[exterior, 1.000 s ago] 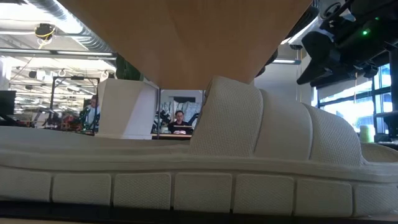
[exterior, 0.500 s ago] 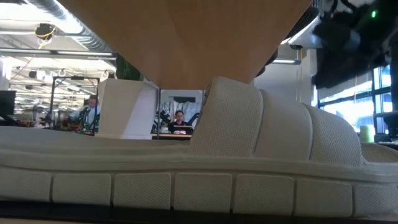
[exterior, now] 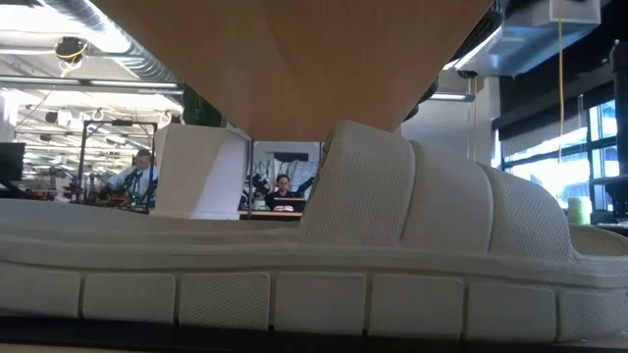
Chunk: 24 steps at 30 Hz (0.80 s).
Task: Pick and place slides into the shelf
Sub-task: Put the gray slide under the shelf
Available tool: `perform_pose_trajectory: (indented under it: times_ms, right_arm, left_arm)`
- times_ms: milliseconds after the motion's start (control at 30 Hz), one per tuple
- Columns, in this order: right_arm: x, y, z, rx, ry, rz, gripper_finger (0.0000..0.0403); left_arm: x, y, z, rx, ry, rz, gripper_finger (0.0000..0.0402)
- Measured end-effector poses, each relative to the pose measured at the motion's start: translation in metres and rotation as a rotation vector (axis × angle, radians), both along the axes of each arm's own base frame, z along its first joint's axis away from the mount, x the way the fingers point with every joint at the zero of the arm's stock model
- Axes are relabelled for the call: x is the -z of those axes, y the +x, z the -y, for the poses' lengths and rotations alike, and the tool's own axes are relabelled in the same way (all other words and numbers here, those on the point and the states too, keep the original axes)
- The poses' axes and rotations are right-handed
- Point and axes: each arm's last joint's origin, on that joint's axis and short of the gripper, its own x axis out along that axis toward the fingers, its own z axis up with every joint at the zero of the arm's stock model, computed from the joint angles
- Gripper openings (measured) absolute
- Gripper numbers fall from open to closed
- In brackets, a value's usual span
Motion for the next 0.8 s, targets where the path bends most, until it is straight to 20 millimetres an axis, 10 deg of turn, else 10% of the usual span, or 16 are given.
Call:
perform_pose_trajectory:
  times_ms: [267, 800]
  right_arm:
    - [-0.049, 0.006, -0.006, -0.144, 0.009, 0.226, 0.0200]
    - [-0.057, 0.016, -0.007, -0.058, 0.039, 0.357, 0.0200]
  left_arm:
    - [-0.019, 0.017, -0.043, 0.031, 0.163, 0.056, 0.0003]
    - [0.004, 0.065, -0.085, 0.078, 0.477, -0.064, 0.0004]
